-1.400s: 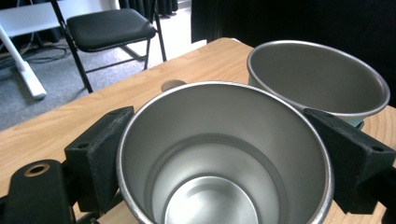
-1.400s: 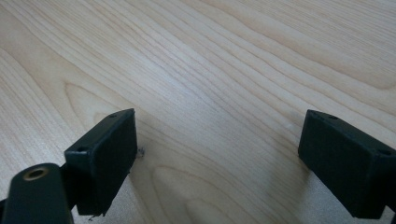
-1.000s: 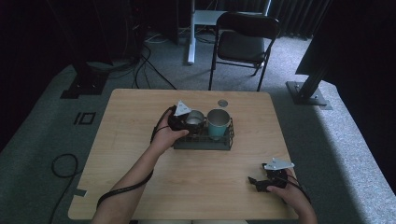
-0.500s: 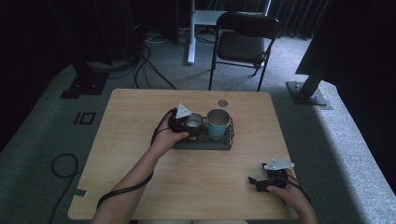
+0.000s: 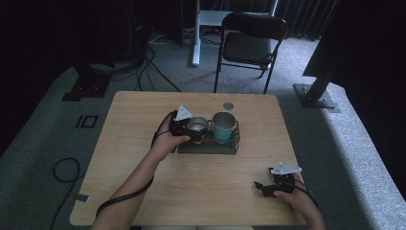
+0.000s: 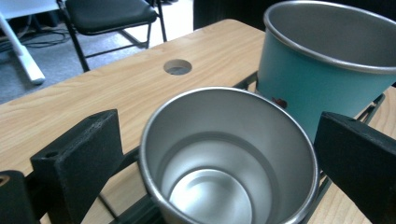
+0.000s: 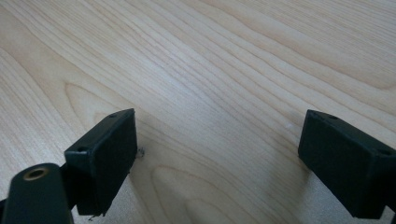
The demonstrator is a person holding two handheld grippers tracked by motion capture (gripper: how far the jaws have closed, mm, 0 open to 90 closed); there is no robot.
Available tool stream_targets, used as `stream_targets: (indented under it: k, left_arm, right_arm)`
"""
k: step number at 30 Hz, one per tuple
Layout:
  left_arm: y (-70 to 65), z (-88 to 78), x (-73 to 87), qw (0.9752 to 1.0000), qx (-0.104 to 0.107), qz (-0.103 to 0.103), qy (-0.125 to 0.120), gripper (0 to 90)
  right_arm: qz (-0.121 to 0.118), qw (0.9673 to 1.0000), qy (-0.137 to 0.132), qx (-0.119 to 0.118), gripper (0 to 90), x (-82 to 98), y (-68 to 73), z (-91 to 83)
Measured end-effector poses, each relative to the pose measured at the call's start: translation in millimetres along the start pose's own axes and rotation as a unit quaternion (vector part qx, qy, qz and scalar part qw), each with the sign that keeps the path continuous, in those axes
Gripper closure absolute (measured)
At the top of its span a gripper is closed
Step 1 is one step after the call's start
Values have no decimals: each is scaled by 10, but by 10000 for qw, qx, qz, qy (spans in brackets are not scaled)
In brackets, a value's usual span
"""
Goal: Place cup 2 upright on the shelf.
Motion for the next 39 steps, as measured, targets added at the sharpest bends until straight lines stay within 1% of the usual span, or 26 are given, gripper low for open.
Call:
stream_targets:
  k: [1,2,4,7,10,14,17,22,32,35,39]
  left_arm:
    - [5,-20,2,10000,-19,-11,0,25]
    - [4,-39,5,10000,-5,9,5,25]
    - [14,-77,-2,10000,-50,43,-36,25]
    - [10,-138,-20,10000,32,-7,-86,25]
    - [9,-196,-24,9999,8,39,-98,26]
    - [7,-291,-47,9997,73,-40,-244,25]
    - [13,-359,-57,9995,9,-104,-313,25]
    - [45,-461,-34,9995,-79,-42,-308,25]
    - [153,-623,52,9992,-180,-130,-322,25]
    - [200,-675,86,9991,-252,-143,-301,26]
    - [229,-734,139,9992,-250,-176,-247,26]
  right_arm:
    - [-1,10000,0,0,113,0,0,0]
    - [-1,10000,0,0,114,0,0,0]
    - [3,10000,-1,-1,113,0,1,0]
    - [0,10000,1,0,113,0,0,0]
    - [4,10000,-1,-1,113,0,1,0]
    - [3,10000,-1,0,113,0,1,0]
    - [4,10000,-2,1,113,0,1,0]
    - [3,10000,-1,0,114,0,1,0]
    - [3,10000,-1,1,113,0,1,0]
    - [2,10000,-2,1,113,0,1,0]
    - [4,10000,-4,2,113,-1,2,1]
Point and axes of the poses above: each handheld gripper's, and its own axes: z roughly forward along the jaws, x roughly out of its underside, y roughly to its left, the point moved 6 cm from there along z, roughly forward along the jaws, and after that the axes turned 6 degrees about -z, right-handed, at the moved point
